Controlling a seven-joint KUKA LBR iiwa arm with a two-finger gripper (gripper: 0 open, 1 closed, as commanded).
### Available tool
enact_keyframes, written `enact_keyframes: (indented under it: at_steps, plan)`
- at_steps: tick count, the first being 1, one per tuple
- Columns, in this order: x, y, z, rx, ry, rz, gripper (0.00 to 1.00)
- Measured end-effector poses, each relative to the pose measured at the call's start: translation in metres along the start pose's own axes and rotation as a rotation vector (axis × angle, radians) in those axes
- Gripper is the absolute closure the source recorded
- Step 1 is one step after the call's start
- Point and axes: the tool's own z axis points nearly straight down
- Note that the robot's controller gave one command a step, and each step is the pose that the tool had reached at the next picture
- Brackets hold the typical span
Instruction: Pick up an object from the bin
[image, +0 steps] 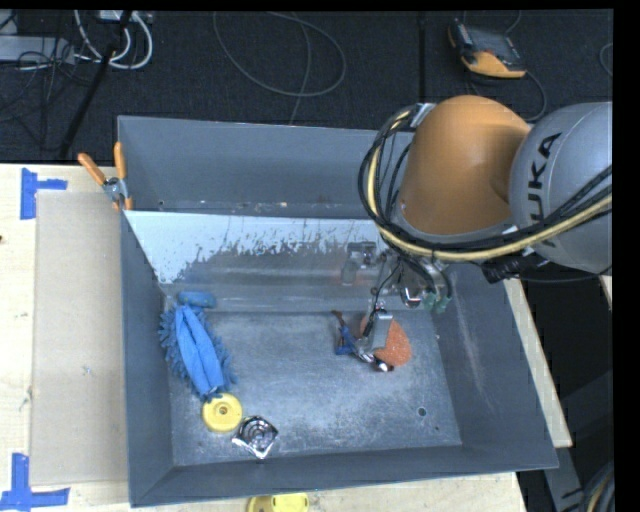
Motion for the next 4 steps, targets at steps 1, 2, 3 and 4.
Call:
enact_keyframes:
  at_steps: [1, 2, 3, 4]
  plan:
    - [-0.001, 0.000, -0.005, 0.000, -0.008, 0.001, 0.00]
    - [-0.004, -0.065, 0.036, -0.001, -0.009, 0.052, 0.00]
    - [-0.028, -0.147, 0.067, 0.001, -0.013, 0.073, 0.00]
    - [-0.021, -0.111, 0.082, -0.001, -0.009, 0.178, 0.00]
